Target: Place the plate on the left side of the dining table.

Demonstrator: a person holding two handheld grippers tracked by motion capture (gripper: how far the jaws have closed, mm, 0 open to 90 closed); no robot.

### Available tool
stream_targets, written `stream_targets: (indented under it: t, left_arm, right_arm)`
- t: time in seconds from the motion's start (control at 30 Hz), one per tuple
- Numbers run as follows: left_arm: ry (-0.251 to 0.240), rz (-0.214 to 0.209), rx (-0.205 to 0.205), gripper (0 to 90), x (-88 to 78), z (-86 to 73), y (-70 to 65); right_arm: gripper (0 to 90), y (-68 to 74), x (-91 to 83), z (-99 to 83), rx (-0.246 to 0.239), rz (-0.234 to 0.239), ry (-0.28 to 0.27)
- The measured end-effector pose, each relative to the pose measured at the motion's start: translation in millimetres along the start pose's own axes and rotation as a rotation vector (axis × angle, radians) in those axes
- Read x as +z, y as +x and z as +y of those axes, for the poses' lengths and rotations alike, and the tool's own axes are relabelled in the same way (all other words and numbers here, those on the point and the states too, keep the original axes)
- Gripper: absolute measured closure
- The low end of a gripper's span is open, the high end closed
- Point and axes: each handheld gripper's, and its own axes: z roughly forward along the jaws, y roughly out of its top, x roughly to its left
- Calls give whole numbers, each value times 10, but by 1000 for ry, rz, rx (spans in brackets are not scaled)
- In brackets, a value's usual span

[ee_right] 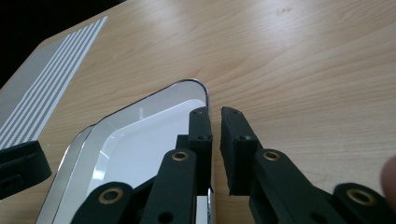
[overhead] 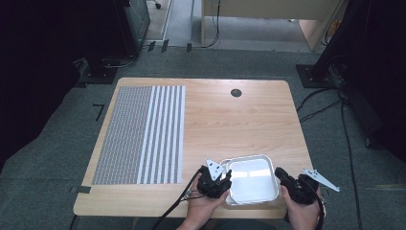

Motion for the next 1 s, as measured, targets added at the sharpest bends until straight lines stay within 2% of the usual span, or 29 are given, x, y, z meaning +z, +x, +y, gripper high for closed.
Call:
stream_targets:
  t: [0.07, 0.13, 0.27, 0.47, 0.57, 0.6, 0.77, 1.0]
  left_arm:
    - [4, 2, 0, 577, 11, 1, -7]
    - [22, -3, -1, 577, 35, -5, -19]
    - [39, -9, 14, 580, 73, -35, -51]
    - [60, -14, 24, 588, 136, -54, -56]
    - [68, -22, 42, 594, 164, -57, -59]
    - [71, -21, 61, 590, 178, -57, -62]
    - [71, -29, 64, 600, 224, -57, -41]
    - [79, -3, 49, 616, 319, -38, 32]
  right_arm:
    - [822, -2, -20, 5, -9, 1, -2]
    - [796, -4, -62, 0, -38, 1, 1]
    - [790, -4, -131, -46, -81, 10, 37]
    - [786, -4, -141, -92, -93, -4, 81]
    - [783, 14, -117, -117, -94, -3, 103]
    - [797, 31, -104, -133, -106, -21, 115]
    - [834, 57, -108, -176, -105, -39, 135]
    - [857, 134, -151, -241, -79, -45, 143]
